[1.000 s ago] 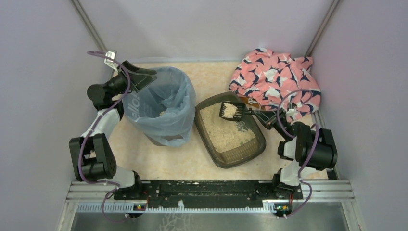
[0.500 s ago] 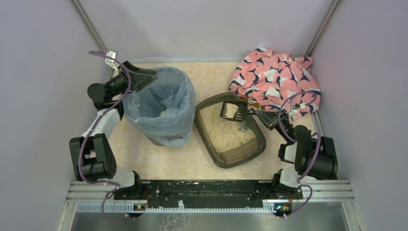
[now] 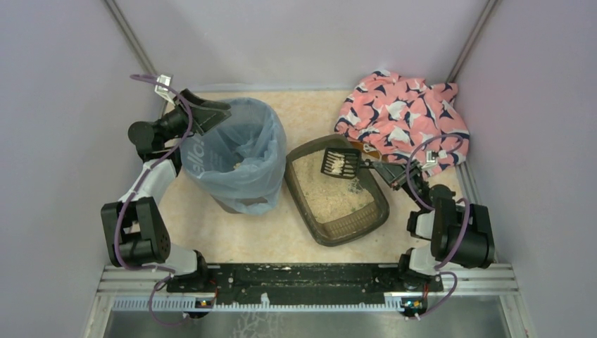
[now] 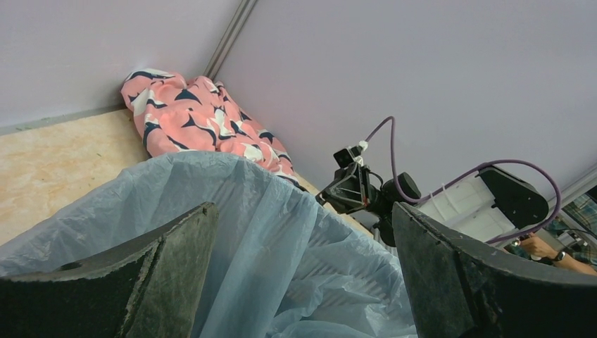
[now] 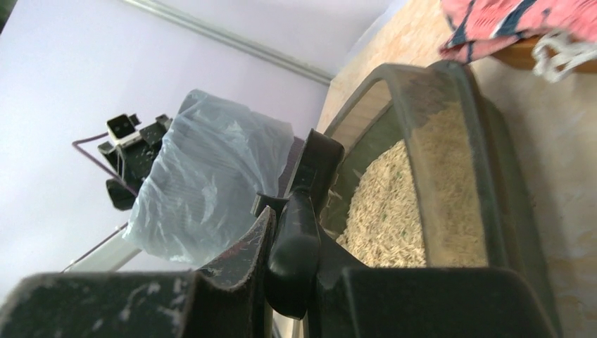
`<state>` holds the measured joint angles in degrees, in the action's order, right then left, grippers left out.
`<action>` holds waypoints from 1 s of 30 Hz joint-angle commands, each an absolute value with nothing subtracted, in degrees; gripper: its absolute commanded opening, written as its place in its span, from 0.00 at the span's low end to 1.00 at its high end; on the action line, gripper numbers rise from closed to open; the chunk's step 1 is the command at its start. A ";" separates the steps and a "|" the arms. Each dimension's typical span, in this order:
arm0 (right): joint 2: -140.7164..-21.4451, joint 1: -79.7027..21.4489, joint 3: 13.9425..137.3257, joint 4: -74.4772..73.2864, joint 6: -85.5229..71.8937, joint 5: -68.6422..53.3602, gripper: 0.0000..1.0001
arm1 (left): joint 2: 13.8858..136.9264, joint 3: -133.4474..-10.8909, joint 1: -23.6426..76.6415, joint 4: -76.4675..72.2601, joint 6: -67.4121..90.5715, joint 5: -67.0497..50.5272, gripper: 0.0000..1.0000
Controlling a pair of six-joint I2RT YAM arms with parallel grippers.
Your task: Clean the litter box
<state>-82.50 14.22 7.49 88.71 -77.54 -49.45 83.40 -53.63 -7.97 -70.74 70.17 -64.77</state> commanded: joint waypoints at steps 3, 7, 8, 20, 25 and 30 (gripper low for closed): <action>-80.06 14.29 7.85 98.60 -75.91 -51.16 0.00 | 81.80 -54.61 -7.43 -70.13 67.88 -64.87 0.99; -78.29 15.31 6.03 98.69 -74.93 -49.67 0.00 | 81.65 -54.36 -7.37 -70.36 67.92 -65.19 0.99; -78.40 11.03 6.66 98.70 -74.32 -50.29 0.00 | 81.63 -54.52 -7.38 -69.82 67.67 -64.95 0.99; -72.24 11.49 4.34 98.20 -69.55 -50.07 0.00 | 81.66 -54.58 -7.11 -70.11 67.87 -64.95 0.99; -72.56 12.14 4.61 98.64 -69.90 -50.90 0.00 | 81.71 -54.46 -7.12 -70.01 67.83 -64.87 0.99; -70.08 11.09 7.53 90.53 -69.14 -50.55 0.00 | 81.83 -54.43 -6.98 -70.49 68.38 -64.79 0.99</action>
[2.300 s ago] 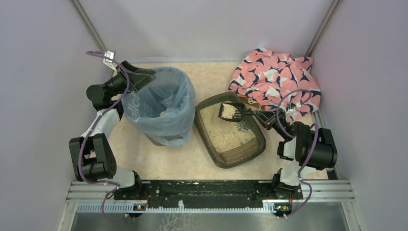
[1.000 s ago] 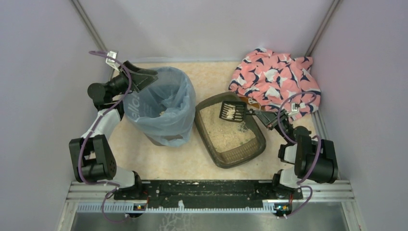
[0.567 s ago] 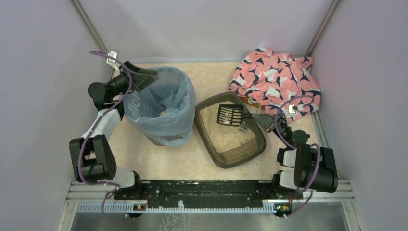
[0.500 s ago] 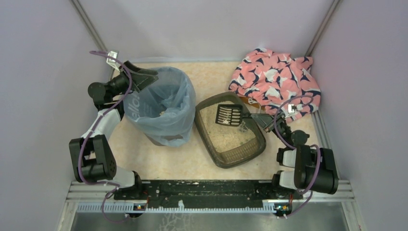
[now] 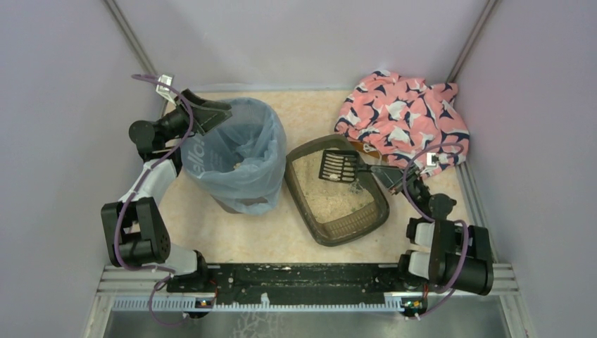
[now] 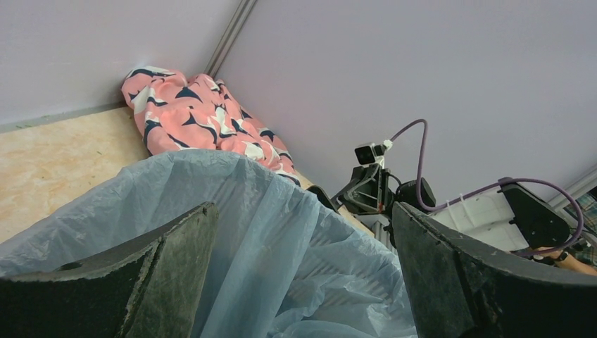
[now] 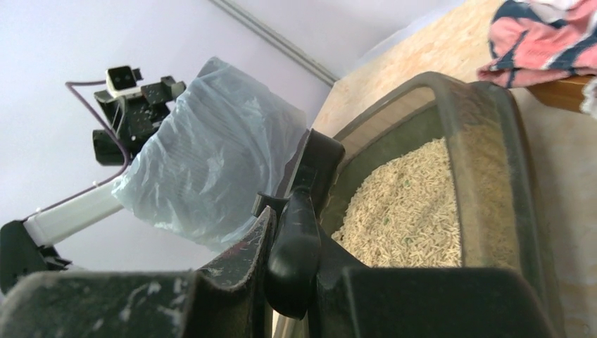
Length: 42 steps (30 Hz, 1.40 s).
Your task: Clean the litter box
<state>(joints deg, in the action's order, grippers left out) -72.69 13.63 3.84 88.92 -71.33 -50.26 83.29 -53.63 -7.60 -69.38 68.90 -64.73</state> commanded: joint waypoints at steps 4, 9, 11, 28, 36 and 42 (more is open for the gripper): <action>-63.56 12.06 10.67 79.50 -69.78 -46.85 0.00 | 81.78 -54.26 -7.02 -71.00 68.71 -64.94 0.99; -53.05 10.07 23.70 39.03 -52.22 -42.10 0.00 | 80.85 -54.45 -7.12 -69.85 68.03 -64.37 0.99; -53.04 9.76 27.63 36.29 -51.92 -42.34 0.00 | 80.56 -54.41 -7.04 -69.70 68.15 -64.03 0.99; -66.26 -6.15 54.05 28.69 -48.90 -35.48 0.00 | 76.39 -54.83 -7.22 -65.53 64.43 -63.12 0.99; -77.44 -16.67 72.52 23.71 -44.54 -33.59 0.00 | 74.50 -55.55 -7.54 -58.81 59.50 -62.66 0.99; -85.91 -25.38 82.90 17.23 -38.27 -33.44 0.00 | 74.04 -55.63 -7.60 -57.96 58.69 -62.67 0.99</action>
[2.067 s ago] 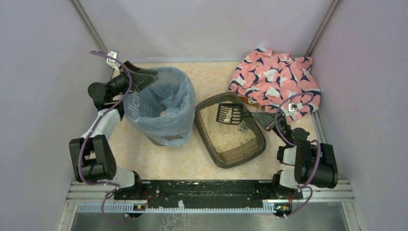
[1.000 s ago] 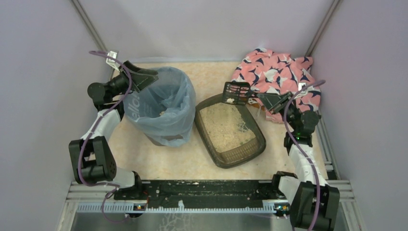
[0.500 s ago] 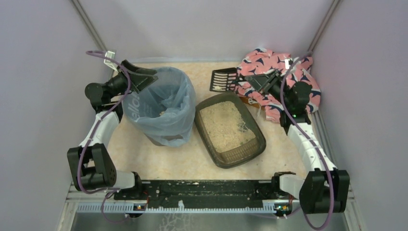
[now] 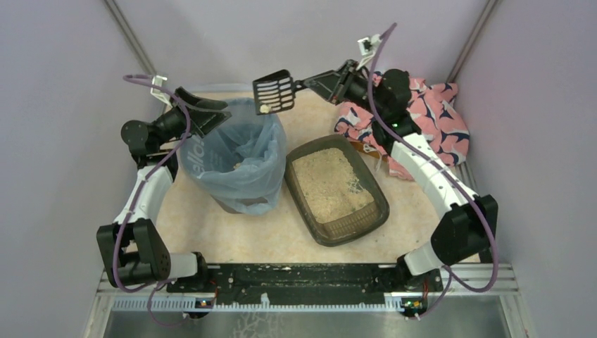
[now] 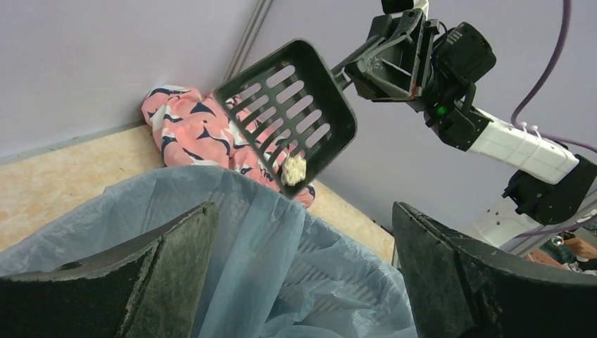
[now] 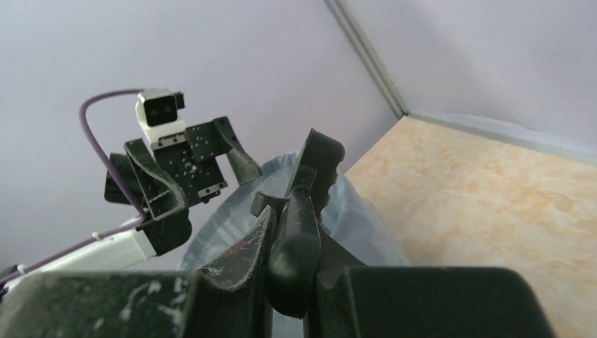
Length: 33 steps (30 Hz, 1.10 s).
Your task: Clean the litter box
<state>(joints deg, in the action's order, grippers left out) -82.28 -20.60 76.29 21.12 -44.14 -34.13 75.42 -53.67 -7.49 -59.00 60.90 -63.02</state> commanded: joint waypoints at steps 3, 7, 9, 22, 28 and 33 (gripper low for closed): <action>-88.57 -30.11 87.06 11.05 -31.22 -32.02 0.00 | 73.97 -55.63 -7.71 -57.37 58.19 -62.57 0.99; -89.98 -37.00 93.28 1.08 -16.91 -25.58 0.00 | 74.14 -55.63 -7.79 -57.30 58.23 -62.43 0.99; -89.27 -41.28 95.05 -2.95 -8.90 -19.98 0.00 | 74.22 -55.56 -7.80 -57.38 58.34 -62.41 0.99; -86.15 -64.53 91.67 6.19 30.69 16.10 0.00 | 74.48 -55.46 -7.86 -57.21 57.93 -62.33 0.99; -82.89 -60.39 91.30 5.45 22.29 9.90 0.00 | 74.19 -55.72 -8.15 -55.02 56.25 -62.02 0.99; -75.54 -47.18 86.87 5.58 6.57 -1.08 0.00 | 74.91 -55.48 -8.21 -56.05 57.35 -61.78 0.99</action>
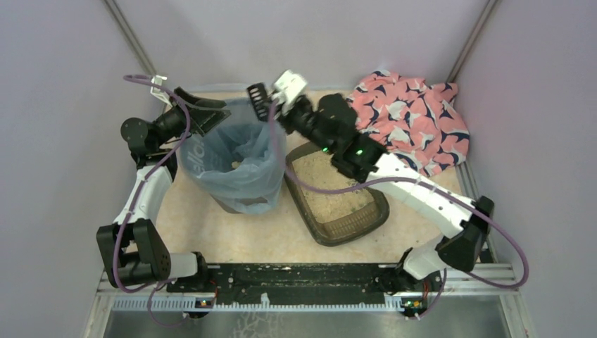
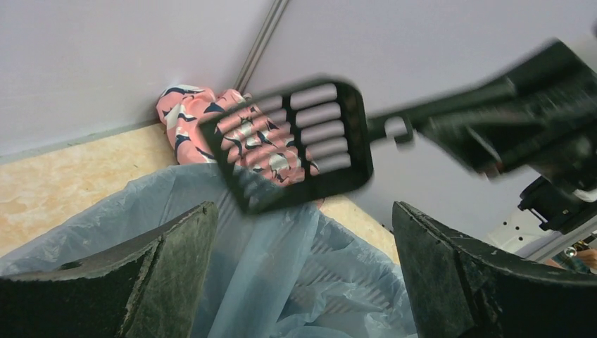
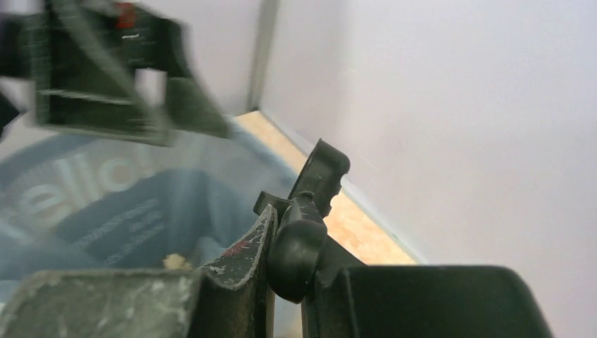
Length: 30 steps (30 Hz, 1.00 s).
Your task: Clean the litter box
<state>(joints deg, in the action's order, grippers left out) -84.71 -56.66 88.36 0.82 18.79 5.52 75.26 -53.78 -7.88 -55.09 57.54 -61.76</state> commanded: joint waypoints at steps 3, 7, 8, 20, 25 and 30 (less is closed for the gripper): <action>-70.51 -39.18 83.26 6.29 0.66 -5.07 0.00 | 75.26 -55.37 -8.23 -57.90 58.61 -62.23 0.99; -63.01 -29.08 78.32 5.83 -6.89 -6.78 0.00 | 75.30 -55.33 -8.24 -58.58 58.98 -62.44 0.99; -61.48 -26.93 77.21 4.86 -7.28 -6.81 0.00 | 75.31 -55.29 -8.25 -58.56 59.03 -62.44 0.99; -54.95 -22.06 54.87 -11.59 -5.41 -2.76 0.00 | 75.79 -55.21 -8.20 -58.67 59.61 -62.34 0.99; -58.71 -22.06 49.67 -7.47 -7.01 -3.04 0.00 | 76.27 -55.10 -8.26 -58.79 59.66 -62.19 0.99; -63.35 -22.06 54.08 -10.72 -6.64 -2.32 0.00 | 76.24 -55.11 -8.06 -57.78 58.71 -62.48 0.99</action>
